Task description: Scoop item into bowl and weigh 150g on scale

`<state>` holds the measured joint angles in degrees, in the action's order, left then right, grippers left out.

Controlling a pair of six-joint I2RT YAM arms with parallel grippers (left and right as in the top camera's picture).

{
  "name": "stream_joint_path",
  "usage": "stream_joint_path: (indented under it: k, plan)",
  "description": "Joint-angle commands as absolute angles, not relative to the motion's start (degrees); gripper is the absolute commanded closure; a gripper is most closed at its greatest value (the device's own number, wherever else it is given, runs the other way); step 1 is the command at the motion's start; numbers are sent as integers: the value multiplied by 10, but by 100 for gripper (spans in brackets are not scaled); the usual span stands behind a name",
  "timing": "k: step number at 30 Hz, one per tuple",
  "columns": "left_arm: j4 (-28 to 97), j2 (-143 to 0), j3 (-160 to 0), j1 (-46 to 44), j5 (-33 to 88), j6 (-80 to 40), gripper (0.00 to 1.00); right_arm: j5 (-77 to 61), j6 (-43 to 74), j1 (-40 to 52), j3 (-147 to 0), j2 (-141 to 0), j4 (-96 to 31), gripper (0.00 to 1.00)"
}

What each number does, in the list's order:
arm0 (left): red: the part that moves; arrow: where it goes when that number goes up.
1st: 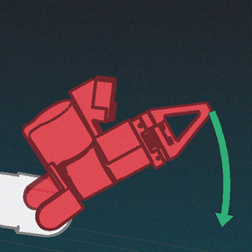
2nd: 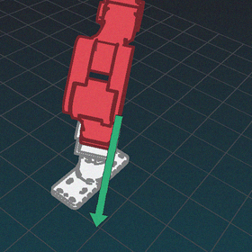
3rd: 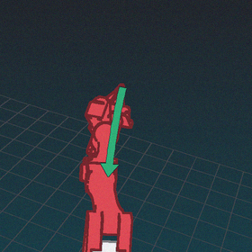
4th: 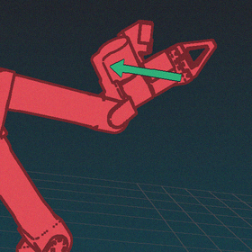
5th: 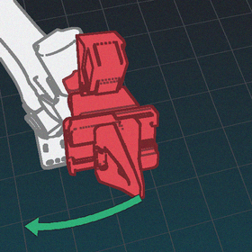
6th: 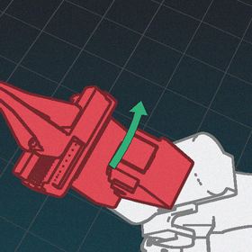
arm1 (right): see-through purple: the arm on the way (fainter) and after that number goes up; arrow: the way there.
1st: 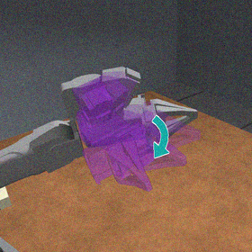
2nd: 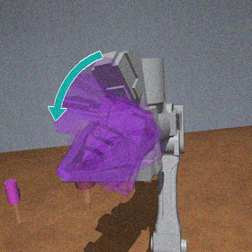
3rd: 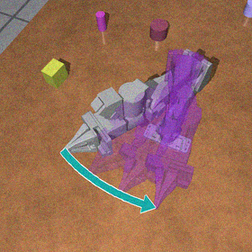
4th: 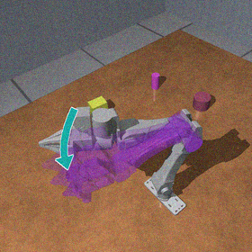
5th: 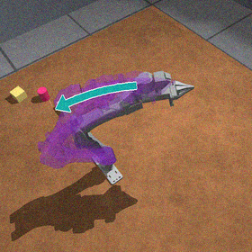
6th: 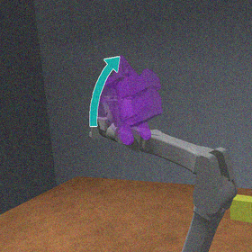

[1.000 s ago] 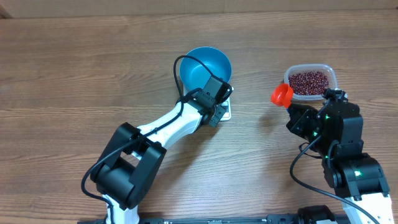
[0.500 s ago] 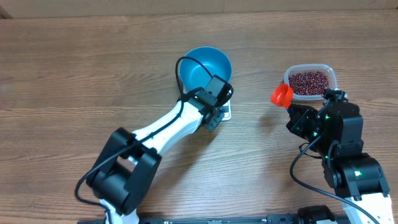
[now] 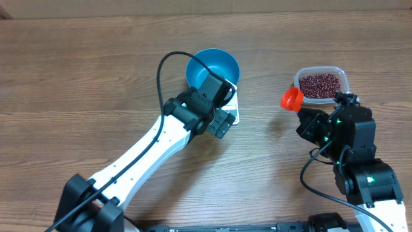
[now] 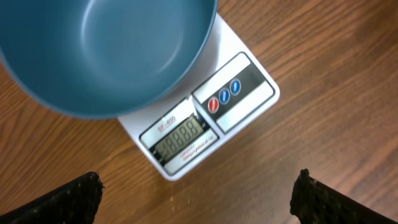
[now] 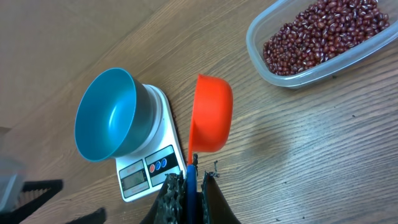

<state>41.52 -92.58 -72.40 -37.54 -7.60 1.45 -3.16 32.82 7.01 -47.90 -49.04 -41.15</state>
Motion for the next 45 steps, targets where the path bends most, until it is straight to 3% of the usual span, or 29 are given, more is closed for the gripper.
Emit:
stream_joint_path:
  k: [1, 13, 21, 38, 45]
  plan:
    - [432, -889, -736, -378, -84, 11, 0, -33, 330, 70, -489, -489, -408, 96]
    - [447, -781, -736, -339, -103, 12, 0, -30, 329, 70, -489, -489, -413, 96]
    - [447, -719, -720, -270, -2, 31, 0, -30, 329, 70, -489, -489, -413, 96]
    - [429, -725, -705, -256, 45, 30, 0, -31, 325, 70, -489, -489, -413, 96]
    - [432, -728, -705, -256, 45, 30, 0, -73, 242, 70, -495, -489, -417, 96]
